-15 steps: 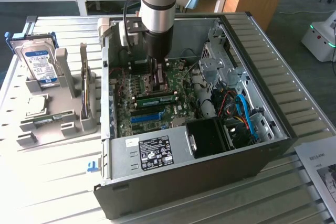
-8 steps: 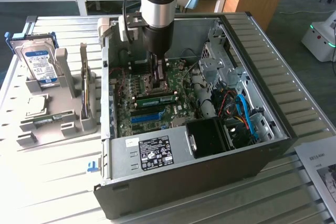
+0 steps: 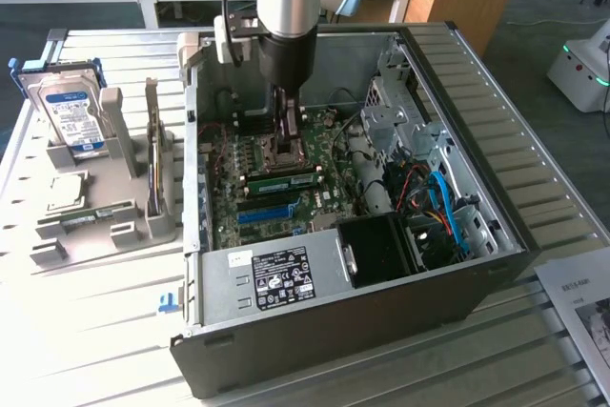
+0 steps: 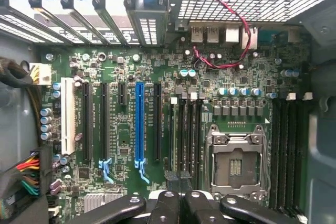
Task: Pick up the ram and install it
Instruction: 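Press down the ram until it locks into place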
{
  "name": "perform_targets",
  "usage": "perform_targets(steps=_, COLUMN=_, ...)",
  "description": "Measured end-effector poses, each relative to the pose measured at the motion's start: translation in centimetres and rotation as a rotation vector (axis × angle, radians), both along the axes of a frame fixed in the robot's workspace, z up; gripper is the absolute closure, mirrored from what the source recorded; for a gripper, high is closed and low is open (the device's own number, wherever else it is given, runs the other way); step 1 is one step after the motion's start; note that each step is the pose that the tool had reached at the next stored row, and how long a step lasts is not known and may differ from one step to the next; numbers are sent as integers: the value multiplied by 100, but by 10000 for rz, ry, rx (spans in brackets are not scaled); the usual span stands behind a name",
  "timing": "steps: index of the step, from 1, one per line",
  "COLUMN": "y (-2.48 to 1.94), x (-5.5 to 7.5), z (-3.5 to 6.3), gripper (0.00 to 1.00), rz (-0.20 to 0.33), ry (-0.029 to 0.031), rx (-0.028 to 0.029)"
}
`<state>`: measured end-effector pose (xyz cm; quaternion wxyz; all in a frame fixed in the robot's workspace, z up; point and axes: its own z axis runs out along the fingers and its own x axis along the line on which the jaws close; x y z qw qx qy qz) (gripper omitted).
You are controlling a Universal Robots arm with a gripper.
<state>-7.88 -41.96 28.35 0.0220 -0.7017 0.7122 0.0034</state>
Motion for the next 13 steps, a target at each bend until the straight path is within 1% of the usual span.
perform_targets(steps=13, y=0, x=3, z=204, gripper=90, rz=1, ry=115, rx=-1)
